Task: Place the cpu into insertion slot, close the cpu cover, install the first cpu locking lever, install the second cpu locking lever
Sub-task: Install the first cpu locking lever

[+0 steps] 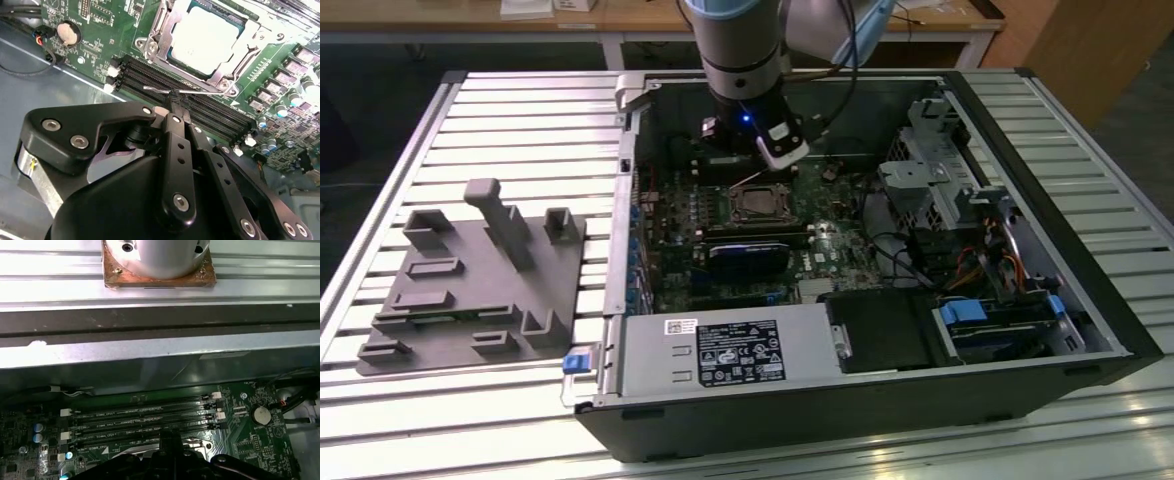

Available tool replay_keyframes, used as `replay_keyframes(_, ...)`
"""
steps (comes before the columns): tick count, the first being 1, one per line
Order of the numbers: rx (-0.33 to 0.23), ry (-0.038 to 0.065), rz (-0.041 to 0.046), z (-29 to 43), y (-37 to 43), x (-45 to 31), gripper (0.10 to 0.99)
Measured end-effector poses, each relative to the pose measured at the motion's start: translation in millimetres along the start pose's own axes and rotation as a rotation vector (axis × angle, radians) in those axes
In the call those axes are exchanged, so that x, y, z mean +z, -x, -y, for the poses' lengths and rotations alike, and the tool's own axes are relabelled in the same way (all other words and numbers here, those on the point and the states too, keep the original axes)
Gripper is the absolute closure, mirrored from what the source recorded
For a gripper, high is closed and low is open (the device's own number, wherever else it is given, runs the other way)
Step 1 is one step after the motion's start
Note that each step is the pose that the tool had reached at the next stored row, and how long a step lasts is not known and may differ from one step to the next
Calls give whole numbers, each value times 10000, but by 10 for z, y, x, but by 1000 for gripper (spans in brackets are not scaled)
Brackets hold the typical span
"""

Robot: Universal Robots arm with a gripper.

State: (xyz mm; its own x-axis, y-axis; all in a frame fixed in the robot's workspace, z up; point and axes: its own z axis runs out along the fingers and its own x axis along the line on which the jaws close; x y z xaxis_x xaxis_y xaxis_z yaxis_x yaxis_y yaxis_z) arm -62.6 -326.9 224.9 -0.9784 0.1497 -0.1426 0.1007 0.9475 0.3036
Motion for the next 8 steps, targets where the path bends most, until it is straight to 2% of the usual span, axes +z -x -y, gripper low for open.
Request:
replay_keyframes(7,89,-21,31,4,-2,15,980)
replay_keyframes(8,83,-73,40,4,-3,16,980)
